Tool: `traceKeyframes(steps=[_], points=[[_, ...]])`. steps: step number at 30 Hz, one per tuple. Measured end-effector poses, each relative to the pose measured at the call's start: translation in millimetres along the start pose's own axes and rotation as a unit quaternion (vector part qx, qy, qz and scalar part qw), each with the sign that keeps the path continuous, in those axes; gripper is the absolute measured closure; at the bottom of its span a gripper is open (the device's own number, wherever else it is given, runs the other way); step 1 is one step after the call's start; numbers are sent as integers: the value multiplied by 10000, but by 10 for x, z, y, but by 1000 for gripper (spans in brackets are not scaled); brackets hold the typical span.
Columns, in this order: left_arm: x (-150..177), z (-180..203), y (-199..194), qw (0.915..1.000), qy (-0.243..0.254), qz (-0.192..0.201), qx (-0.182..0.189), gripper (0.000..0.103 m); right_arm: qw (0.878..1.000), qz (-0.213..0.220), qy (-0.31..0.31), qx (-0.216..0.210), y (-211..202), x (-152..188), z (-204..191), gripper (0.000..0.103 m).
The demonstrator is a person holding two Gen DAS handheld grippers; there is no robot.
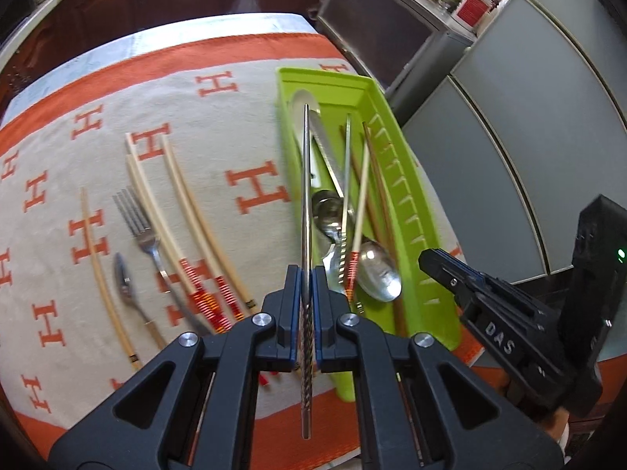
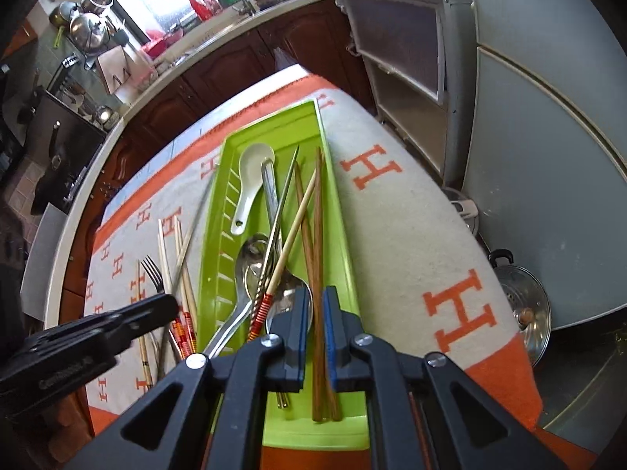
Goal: Organize utensils
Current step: 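Lower both held chopsticks into the green tray and open both tools, then move both open tools back over the utensils on the blanket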
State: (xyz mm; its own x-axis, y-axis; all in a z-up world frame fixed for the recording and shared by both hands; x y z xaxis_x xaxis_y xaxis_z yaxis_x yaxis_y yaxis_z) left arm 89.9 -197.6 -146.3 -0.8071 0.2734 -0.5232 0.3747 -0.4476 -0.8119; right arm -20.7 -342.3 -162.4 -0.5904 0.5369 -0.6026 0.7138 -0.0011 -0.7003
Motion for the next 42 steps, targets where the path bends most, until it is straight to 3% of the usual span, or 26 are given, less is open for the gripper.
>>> traceKeyframes(steps=[4, 10, 18, 24, 31, 42], points=[[-92, 170, 164, 9997, -70, -131, 212, 100, 9992, 313, 218, 73, -162, -45, 125, 95], [-204, 352, 475, 9969, -363, -450, 527, 100, 9983, 439, 323, 214, -228, -57, 217, 95], [-218, 451, 666, 9964, -376, -564, 506, 99, 9981, 413, 366, 259, -215, -24, 280, 95], [-201, 432, 576, 9969, -307, -520, 507, 99, 9989, 357, 255, 182, -182, -9, 203, 95], [-135, 153, 228, 9993, -187, -235, 208, 99, 9997, 235, 10, -22, -138, 51, -10, 95], [165, -583, -306, 9985, -156, -15, -527, 99, 9978, -10, -536, -393, -81, 175, -483, 95]])
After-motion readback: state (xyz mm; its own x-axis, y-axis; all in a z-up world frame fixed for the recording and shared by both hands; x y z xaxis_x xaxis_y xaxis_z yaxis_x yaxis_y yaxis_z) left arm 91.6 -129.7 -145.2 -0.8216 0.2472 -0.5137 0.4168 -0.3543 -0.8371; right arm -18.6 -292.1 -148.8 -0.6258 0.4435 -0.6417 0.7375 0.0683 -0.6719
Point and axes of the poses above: each gripper's, at about its wrist camera, not at the fingertips, and y roughly the way its jaws point, z to its right, x to its underside, the point moved 1 cm from there along y, roughly the way its jaws point, and after that the axes turned 12 degrees about z, right-handed, at the moved point
